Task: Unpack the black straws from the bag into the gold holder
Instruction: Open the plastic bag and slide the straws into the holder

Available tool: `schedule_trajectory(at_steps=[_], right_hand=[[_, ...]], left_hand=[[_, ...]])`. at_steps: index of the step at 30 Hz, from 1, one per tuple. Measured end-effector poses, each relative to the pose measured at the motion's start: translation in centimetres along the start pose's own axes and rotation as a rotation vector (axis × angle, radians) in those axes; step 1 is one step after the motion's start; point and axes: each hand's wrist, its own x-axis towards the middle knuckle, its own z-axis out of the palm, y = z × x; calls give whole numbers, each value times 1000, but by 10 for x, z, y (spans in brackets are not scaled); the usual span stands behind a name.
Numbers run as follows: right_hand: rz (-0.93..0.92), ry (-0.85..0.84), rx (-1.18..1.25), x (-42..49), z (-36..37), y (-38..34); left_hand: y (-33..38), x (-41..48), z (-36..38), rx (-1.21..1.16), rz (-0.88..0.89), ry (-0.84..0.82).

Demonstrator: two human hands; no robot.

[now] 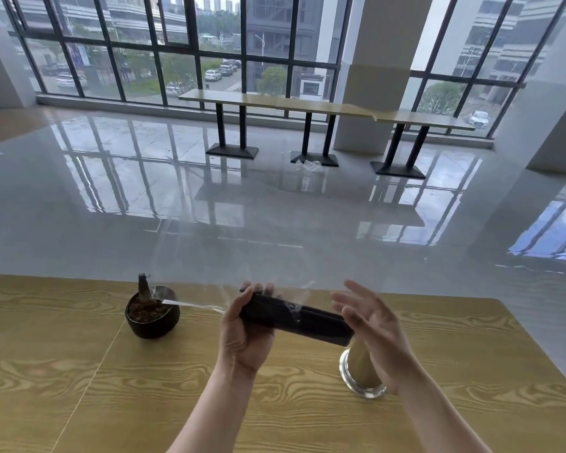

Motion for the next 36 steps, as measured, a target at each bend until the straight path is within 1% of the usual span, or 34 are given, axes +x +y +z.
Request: schedule_trajectory(at_steps=[2,3,6,8,12,18,21,27,33,36], right_hand=[[60,-29,57,-11,0,12],[79,0,94,-15,1,16],[94,193,174,-28,-3,21],[82,304,184,-37,-14,20],[80,450,105,-60,-45,17],[39,669,-23,-103,-85,7],[24,763,-79,-126,-106,3],[49,859,-145,-173,-146,2],[69,934,-227,-200,-179,2],[60,948,-308,-199,-186,0]], left_hand=[[-11,0,1,14,-47,-21],[-18,0,1,22,-72,-33],[-40,2,7,34,-141,-61],[-53,3,11,63,-185,-79],[-80,1,18,108,-256,-77],[-142,-9,20,169,-429,-165],[-179,-17,18,198,-547,-129],[-246,-36,31,287,-671,-61],[-289,-45,48,213,-778,-32],[-302,-44,54,158,-810,48]])
